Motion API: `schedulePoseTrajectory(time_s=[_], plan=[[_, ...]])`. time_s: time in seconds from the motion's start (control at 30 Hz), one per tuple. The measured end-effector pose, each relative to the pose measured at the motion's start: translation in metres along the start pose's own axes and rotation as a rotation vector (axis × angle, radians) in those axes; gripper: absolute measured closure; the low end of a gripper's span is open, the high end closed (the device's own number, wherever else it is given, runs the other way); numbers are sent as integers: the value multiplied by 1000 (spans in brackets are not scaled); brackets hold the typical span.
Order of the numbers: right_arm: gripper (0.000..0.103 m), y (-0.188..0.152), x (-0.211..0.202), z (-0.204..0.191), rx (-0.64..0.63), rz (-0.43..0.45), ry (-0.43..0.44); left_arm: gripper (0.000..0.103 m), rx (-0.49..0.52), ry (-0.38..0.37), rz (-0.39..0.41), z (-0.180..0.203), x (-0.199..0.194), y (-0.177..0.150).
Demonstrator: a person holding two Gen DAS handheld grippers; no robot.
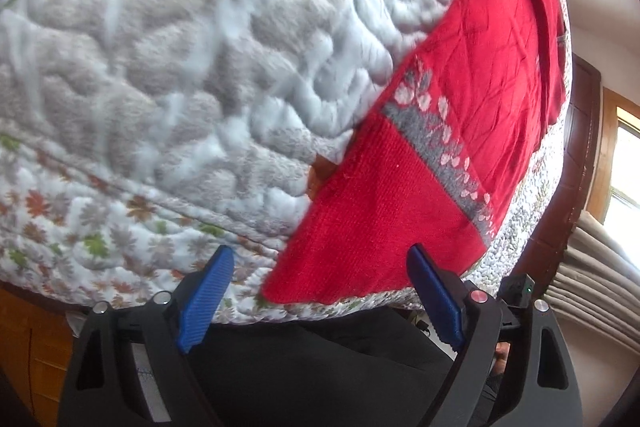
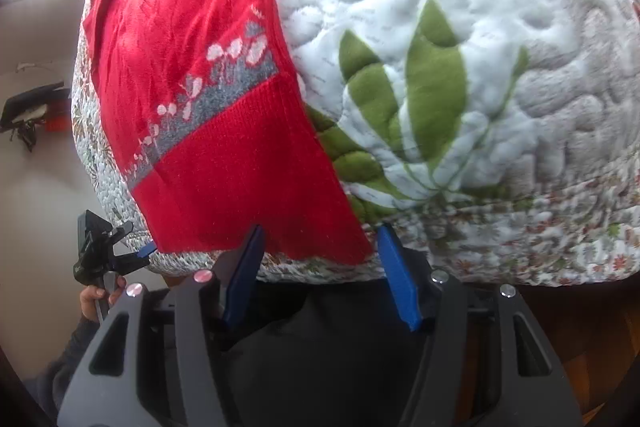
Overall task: Fold small clothes
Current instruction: 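Grasp the grey-trimmed hem with both tools side by side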
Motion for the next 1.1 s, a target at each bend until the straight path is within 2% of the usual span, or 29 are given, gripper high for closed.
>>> schedulePoseTrajectory(time_s=[0.27, 0.37, 0.47, 0.53, 0.67, 0.73, 0.83, 1.03, 1.1], plan=[[43, 1, 4, -6, 3, 6, 19, 13, 19, 14, -22, 16, 11, 3], [43, 1, 3, -10, -1, 14, 31, 15, 48, 15, -25, 23, 16, -1], [43, 2, 1, -11, -6, 17, 40, 28, 44, 38, -14, 23, 17, -3], [43, 3, 2, -13, -6, 18, 42, 46, 33, 53, -10, 17, 14, -4], [47, 5, 1, -15, -8, 16, 52, 68, 25, 63, -11, 3, 9, -6], [51, 5, 2, -17, -12, 12, 55, 86, 25, 53, -11, -5, 5, -5], [51, 5, 1, -17, -15, 11, 55, 95, 39, 37, -3, -7, 2, -6], [51, 5, 3, -15, -17, 8, 49, 96, 38, 30, -3, 3, 8, -8], [55, 4, 5, -15, -25, 0, 50, 96, 37, 36, 0, 7, 8, -9]])
Point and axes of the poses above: each gripper's, at about its wrist camera, not at the fingertips, and x roughly the way its jaws point, z to its right, y to its top, the point moved 5 cm from there along x, roughly the way its jaws point, and after that the axes turned 11 degrees about -z, right-handed, at the moved point
